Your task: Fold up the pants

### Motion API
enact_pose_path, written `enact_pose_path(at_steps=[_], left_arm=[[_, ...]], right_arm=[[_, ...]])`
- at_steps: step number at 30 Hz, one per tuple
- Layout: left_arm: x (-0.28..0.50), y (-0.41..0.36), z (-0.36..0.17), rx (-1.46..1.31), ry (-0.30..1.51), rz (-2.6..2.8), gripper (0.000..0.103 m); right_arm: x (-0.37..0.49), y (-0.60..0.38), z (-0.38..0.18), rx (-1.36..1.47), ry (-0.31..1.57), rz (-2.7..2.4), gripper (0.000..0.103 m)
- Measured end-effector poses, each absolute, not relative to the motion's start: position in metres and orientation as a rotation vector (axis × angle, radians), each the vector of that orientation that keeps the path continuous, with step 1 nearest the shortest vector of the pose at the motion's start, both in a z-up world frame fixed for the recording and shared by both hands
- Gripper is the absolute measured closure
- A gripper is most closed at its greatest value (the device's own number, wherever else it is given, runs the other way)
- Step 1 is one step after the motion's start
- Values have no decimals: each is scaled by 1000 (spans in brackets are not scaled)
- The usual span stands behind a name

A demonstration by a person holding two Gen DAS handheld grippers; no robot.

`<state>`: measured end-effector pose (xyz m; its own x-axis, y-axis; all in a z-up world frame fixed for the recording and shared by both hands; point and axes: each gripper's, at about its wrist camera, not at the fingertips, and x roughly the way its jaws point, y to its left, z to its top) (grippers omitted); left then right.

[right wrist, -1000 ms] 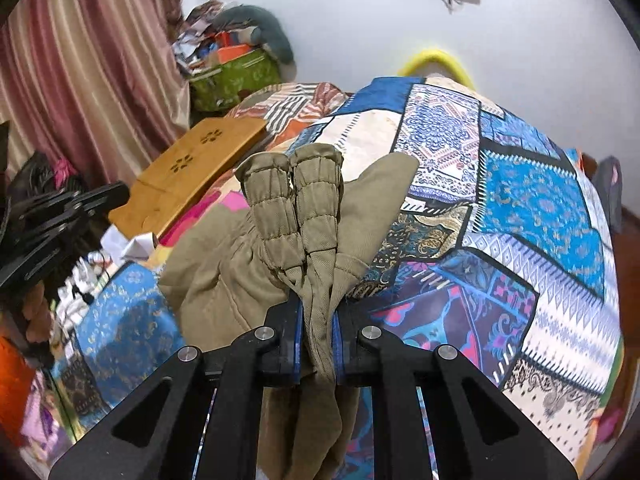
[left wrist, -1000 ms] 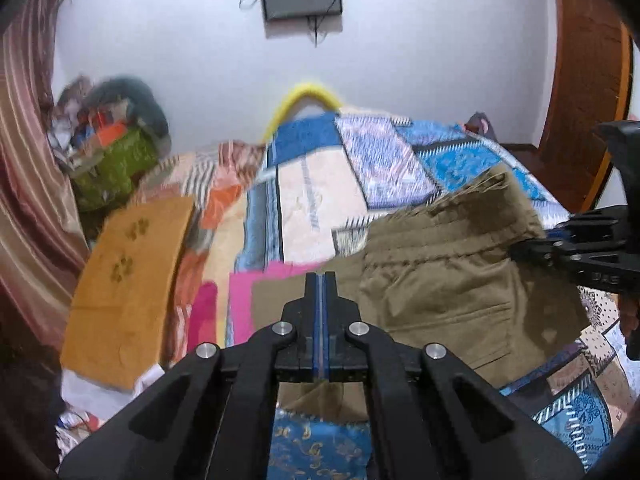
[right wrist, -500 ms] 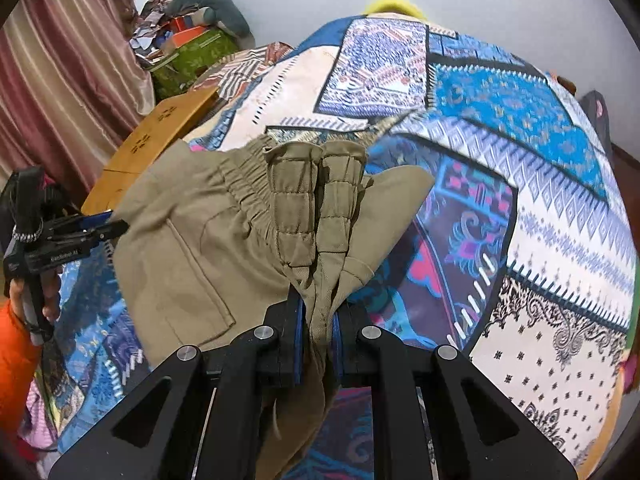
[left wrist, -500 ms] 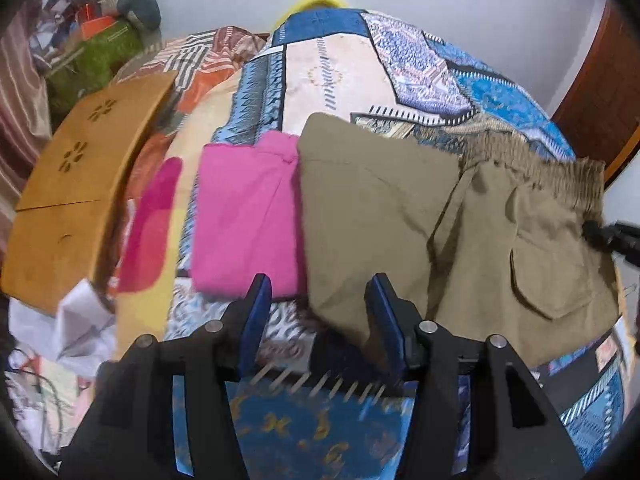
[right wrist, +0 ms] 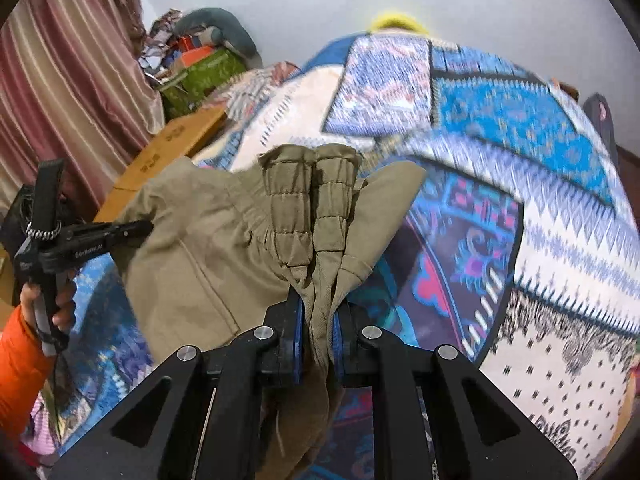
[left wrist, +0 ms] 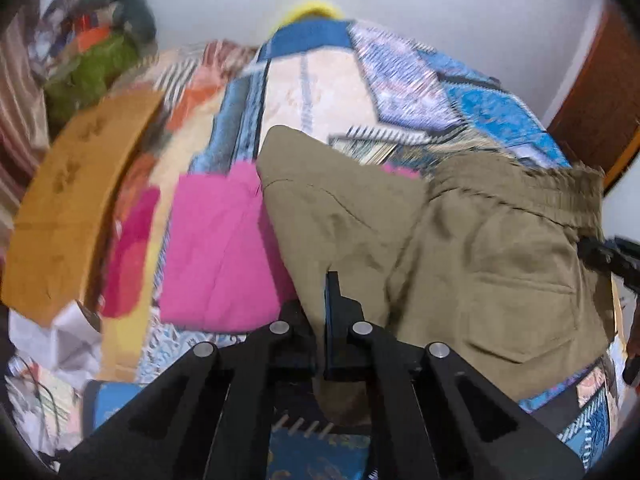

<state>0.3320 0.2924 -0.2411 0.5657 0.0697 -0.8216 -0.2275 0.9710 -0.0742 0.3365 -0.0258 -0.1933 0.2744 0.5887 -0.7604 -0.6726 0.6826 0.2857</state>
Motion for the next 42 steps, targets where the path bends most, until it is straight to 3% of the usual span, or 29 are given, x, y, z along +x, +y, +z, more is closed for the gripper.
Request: enact_pose_path(at_steps=[6,14,18,29,38,42], left_arm=[[324,274,-187,-49,844,181,101],[318,314,-140,-50,748,266,101],[323,347,-160,-113,791,301,101],[339,402,-281,-201,1049,340,96],[327,401,-283,-164,1040,393,72],[305,407,-266,-197,1019,402,71]], right_arm=[[329,0,-145,-136,869,877,93],[340,44,-112,-85,787,889,93],[352,71,-136,-88,826,893,93],[382,99,-240,-205,1033,822,92],[374,89,-240,-305,1036,742,67],[365,75,-216,-303,984,730,60]])
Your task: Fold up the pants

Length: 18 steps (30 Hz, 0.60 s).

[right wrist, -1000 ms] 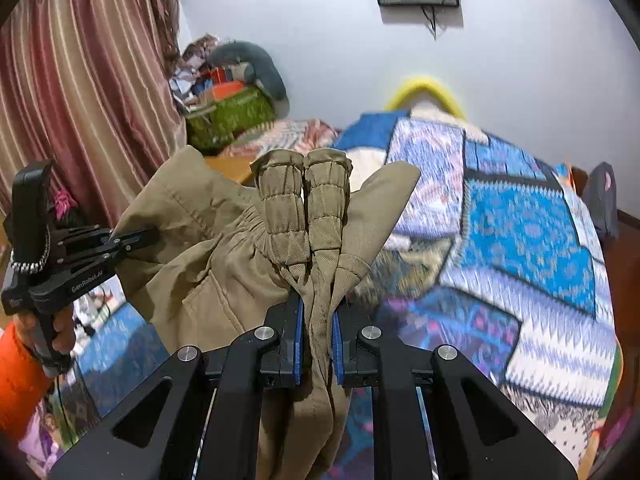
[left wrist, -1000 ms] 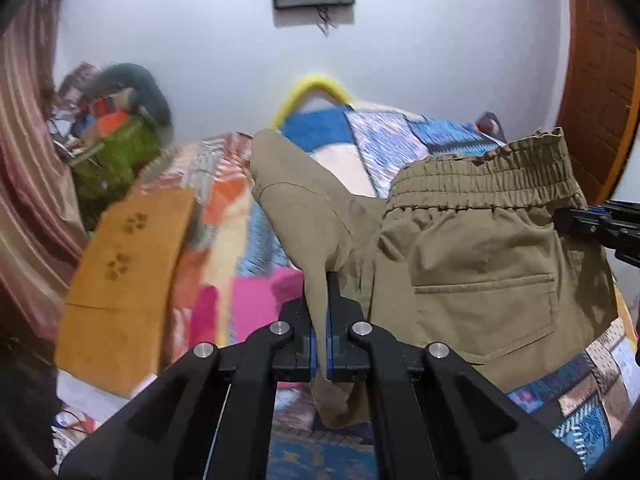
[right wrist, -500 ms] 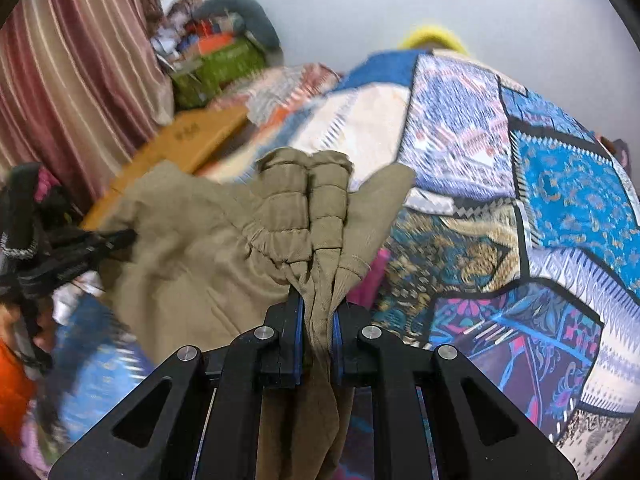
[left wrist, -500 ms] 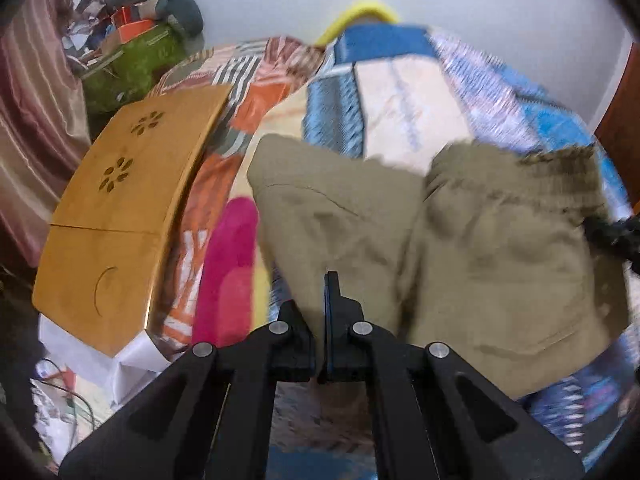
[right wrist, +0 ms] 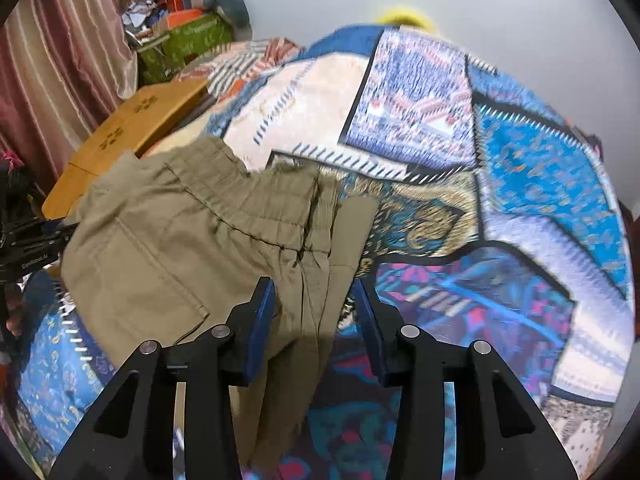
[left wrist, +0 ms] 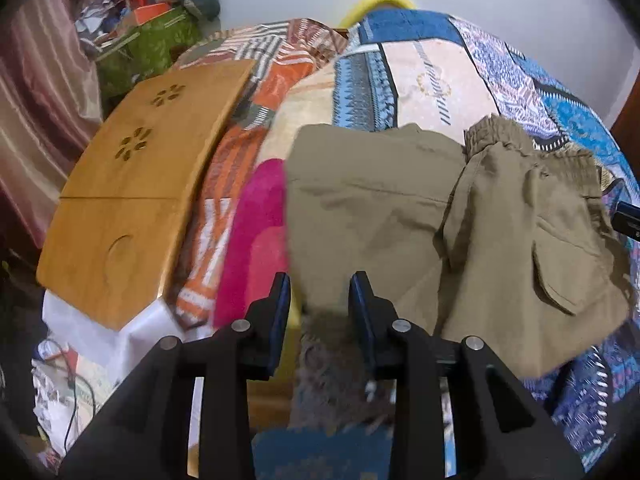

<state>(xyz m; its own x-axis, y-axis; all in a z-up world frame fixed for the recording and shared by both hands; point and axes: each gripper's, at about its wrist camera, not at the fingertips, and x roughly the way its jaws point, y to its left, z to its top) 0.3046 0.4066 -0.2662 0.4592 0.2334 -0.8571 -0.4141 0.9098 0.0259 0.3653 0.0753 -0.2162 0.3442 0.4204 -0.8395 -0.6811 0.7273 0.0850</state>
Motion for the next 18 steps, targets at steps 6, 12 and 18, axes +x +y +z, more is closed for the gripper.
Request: enact_pose_path(at_steps=[6,12,18], left_arm=[[263,387,-208,-187,929,392,71],[218,352,-131,-227,785,317,71],[162,290,-56,-156,626,275,71]], right_arm=[[337,51,-155,-219,903,759,59],[286,31,-78,-153,750,814,59],[224,5,-17,-65,601,883,57]])
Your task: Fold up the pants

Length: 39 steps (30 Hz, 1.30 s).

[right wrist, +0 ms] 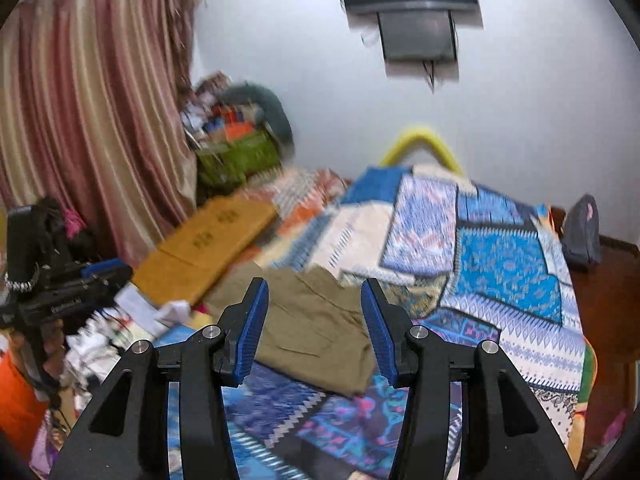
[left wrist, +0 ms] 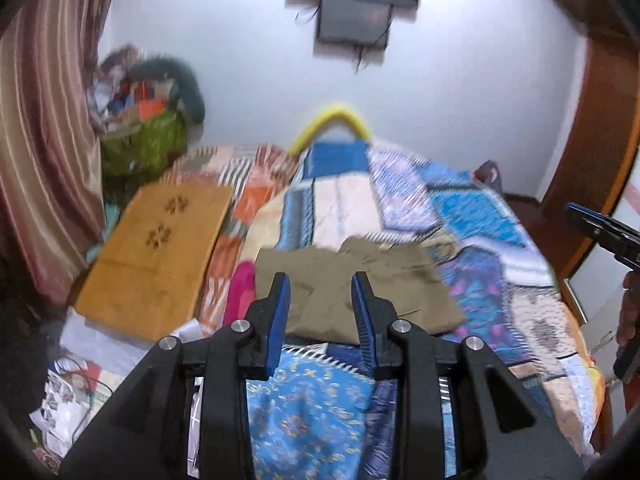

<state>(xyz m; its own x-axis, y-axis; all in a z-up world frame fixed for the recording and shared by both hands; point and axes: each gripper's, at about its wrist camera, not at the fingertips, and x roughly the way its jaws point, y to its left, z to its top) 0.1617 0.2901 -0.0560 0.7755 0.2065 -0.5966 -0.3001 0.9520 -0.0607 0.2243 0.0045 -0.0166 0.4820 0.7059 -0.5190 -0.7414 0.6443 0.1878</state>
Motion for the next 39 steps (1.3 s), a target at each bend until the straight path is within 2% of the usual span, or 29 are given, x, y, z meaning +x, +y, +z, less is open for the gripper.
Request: enact_pose_path(at_steps=[7,11,14,19,21,24,27,28,39], left_arm=[[90,222,4,-97,446,271,71],[53,187,23,-58,360,277,67],[30,164,31,-32,302,278,56],[5,137,35,3,230,277,42],[-2,129,35,16,214,279,26],[-9,120,33,25,195,280,14],[-15,116,32,20,184,290,3],[-17,115,31,19,180,289,2],[-31,108,28,21,150,289,0]], right_arm=[[151,-27,24,-6,432,958,54],[121,-42,30,25,370,999,54],[102,-53,35,39,324,999,52],[82,-67,38,51,249,965,31],[77,-72,40,62,228,950,22],[72,-76,40,61,208,917,17],[67,-78,37,62,202,892,3],[65,-78,36,61,198,880,0],[54,-83,28,38,219,850,0]])
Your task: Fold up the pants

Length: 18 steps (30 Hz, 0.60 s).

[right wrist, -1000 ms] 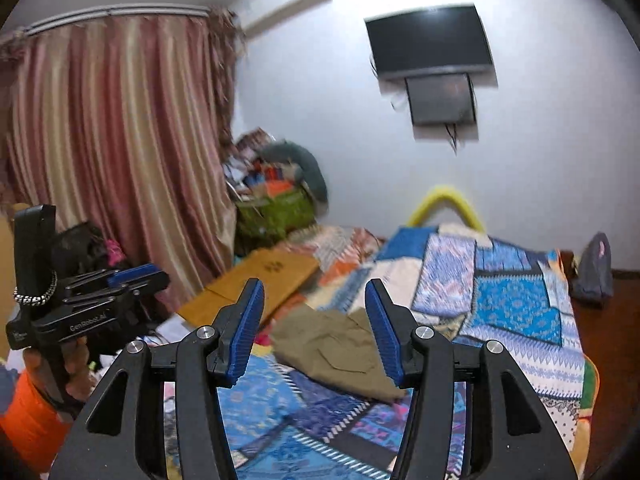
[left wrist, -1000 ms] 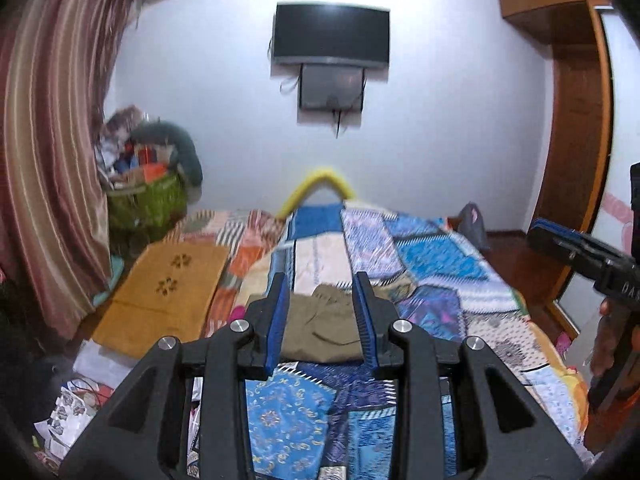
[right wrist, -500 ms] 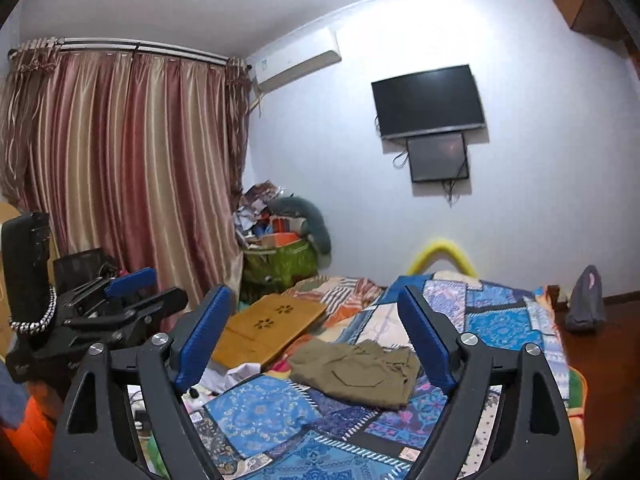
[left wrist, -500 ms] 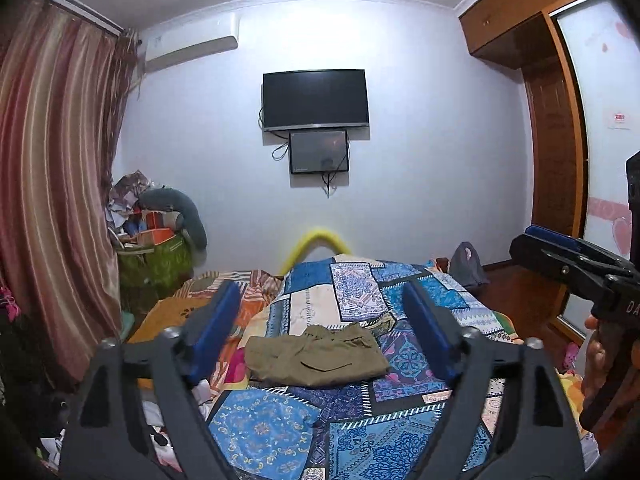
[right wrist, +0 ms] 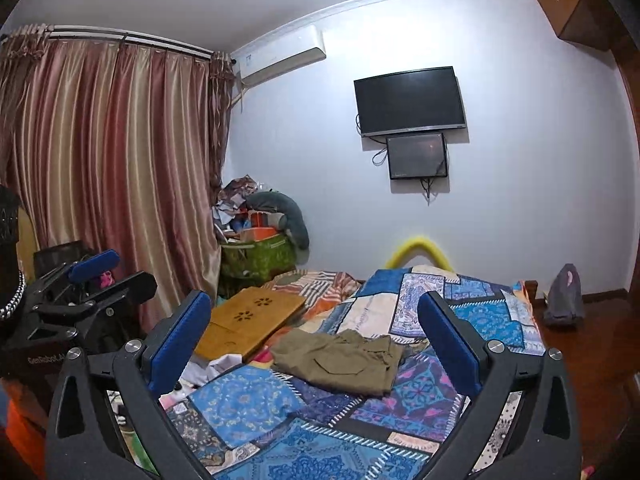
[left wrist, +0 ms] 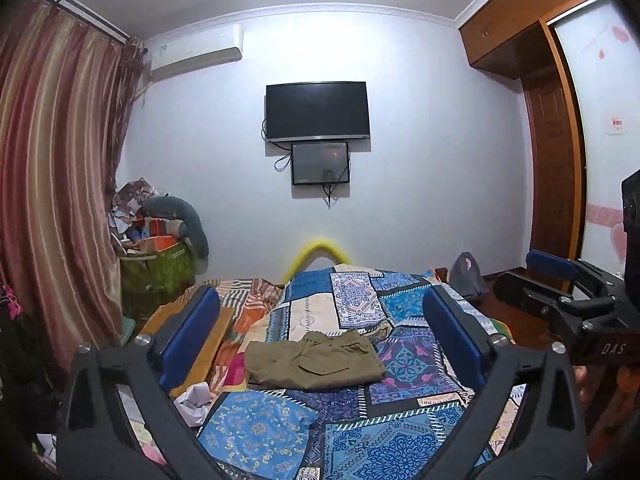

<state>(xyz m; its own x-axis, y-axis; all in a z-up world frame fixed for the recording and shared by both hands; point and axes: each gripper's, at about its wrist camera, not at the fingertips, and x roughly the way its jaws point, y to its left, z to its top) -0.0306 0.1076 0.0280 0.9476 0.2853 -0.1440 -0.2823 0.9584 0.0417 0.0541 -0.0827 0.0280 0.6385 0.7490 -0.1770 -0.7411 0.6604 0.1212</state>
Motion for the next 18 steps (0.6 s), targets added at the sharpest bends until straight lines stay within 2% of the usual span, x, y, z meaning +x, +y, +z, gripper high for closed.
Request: enact_pose_path(at_steps=[18], left_arm=[[-22,121,19,-14,188,283,0]], right_arm=[[47,-83,28,27,218,840,0]])
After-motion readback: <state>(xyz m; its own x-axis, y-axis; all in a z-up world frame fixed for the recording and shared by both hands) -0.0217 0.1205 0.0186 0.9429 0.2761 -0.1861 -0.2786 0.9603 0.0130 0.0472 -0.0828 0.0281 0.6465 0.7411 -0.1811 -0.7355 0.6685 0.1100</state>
